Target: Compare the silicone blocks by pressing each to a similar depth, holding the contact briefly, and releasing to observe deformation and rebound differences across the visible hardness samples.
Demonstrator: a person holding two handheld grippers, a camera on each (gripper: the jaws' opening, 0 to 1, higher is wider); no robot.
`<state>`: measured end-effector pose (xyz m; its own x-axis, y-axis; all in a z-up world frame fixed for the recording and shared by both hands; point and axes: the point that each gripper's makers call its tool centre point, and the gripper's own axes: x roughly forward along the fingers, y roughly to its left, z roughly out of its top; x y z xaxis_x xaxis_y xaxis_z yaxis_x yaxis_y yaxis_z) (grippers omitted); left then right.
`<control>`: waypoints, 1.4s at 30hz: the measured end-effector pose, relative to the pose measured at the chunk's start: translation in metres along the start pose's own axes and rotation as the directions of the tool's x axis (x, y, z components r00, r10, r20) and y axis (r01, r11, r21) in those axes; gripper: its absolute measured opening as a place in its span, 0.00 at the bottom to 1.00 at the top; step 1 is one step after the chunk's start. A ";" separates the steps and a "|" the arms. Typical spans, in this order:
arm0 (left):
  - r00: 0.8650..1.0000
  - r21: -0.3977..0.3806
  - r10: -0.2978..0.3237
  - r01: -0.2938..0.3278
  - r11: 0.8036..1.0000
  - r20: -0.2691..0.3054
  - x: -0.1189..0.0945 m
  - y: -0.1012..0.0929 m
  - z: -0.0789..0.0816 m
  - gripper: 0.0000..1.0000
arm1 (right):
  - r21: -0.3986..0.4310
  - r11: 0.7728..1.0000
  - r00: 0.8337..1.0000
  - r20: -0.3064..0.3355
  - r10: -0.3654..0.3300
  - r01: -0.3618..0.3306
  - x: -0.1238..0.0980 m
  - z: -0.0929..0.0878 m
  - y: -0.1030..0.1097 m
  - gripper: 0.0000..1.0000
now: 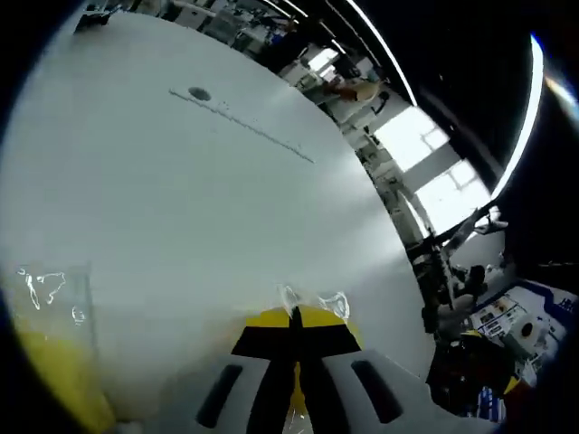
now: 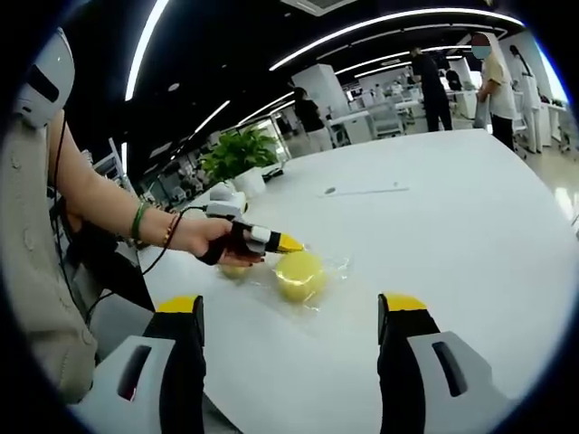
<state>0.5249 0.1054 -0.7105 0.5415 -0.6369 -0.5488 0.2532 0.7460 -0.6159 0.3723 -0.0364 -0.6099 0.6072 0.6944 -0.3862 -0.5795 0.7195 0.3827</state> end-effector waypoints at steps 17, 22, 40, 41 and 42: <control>0.993 0.421 -0.110 0.083 0.903 0.041 -0.040 -0.082 -0.005 0.00 | -0.067 0.998 1.000 0.011 -0.006 0.007 -0.020 0.008 0.016 0.72; 0.986 0.488 -0.159 0.112 0.866 0.055 -0.063 -0.103 -0.011 0.00 | -0.087 0.996 1.000 0.017 -0.008 0.009 -0.028 0.012 0.025 0.72; 0.963 0.520 -0.162 0.027 0.854 0.216 -0.179 -0.106 0.014 0.00 | -0.261 0.965 0.999 0.030 0.015 -0.006 -0.044 0.042 0.089 0.72; 0.960 0.537 -0.165 0.019 0.843 0.226 -0.188 -0.107 0.016 0.00 | -0.277 0.961 0.999 0.029 0.019 -0.010 -0.044 0.043 0.095 0.72; 0.958 0.535 -0.160 0.008 0.845 0.239 -0.195 -0.106 0.019 0.00 | -0.287 0.958 0.999 0.030 0.021 -0.012 -0.044 0.044 0.099 0.72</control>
<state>0.4075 0.1543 -0.5278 0.6696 -0.6830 -0.2917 0.6470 0.7293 -0.2225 0.3127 0.0037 -0.5180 0.6108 0.7088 -0.3530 -0.7180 0.6837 0.1305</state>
